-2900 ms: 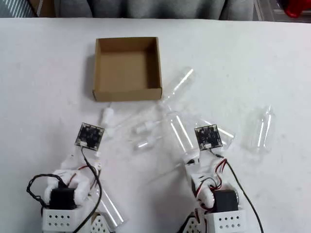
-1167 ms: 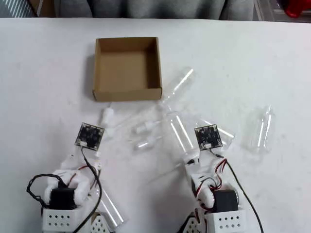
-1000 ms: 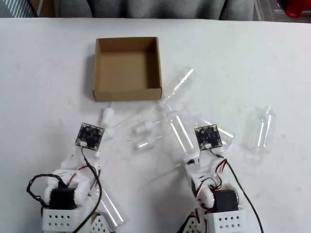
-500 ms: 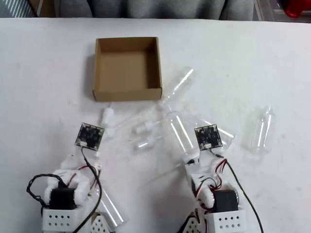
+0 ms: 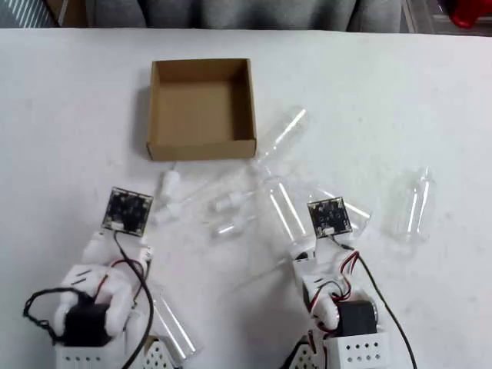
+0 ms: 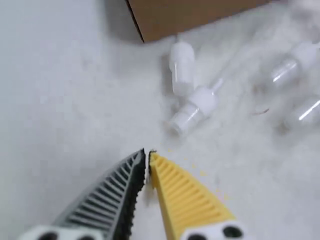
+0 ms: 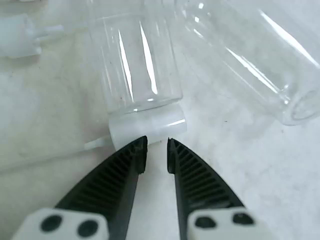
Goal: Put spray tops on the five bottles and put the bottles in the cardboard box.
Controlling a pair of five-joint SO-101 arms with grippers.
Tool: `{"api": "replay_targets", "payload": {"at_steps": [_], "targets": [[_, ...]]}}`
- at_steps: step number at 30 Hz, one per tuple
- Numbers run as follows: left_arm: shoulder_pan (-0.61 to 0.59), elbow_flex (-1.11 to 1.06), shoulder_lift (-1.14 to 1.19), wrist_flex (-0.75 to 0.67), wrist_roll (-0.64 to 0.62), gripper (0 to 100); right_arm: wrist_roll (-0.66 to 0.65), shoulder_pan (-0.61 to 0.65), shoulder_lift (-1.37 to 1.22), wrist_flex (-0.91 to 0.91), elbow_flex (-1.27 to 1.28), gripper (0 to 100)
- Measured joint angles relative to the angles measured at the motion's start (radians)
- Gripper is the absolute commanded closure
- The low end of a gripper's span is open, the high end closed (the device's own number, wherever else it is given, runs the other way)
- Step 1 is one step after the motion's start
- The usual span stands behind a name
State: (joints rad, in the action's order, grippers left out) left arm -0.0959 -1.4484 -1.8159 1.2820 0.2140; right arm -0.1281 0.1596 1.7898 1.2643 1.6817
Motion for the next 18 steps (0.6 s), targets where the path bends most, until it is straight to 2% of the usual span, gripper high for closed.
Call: {"api": "replay_targets", "payload": {"at_steps": [5, 9, 18], "targets": [[0.0, 0.117, -0.012, 0.003, 0.0, 98, 0.0, 0.0, 0.0, 0.0, 0.0, 95.7], [0.0, 0.164, -0.008, 0.058, 0.0, 98, 0.0, 0.0, 0.0, 0.0, 0.0, 95.7], [-0.005, 0.307, 0.374, 0.071, 0.0, 98, -0.002, 0.0, 0.0, 0.0, 0.0, 96.0]]}}
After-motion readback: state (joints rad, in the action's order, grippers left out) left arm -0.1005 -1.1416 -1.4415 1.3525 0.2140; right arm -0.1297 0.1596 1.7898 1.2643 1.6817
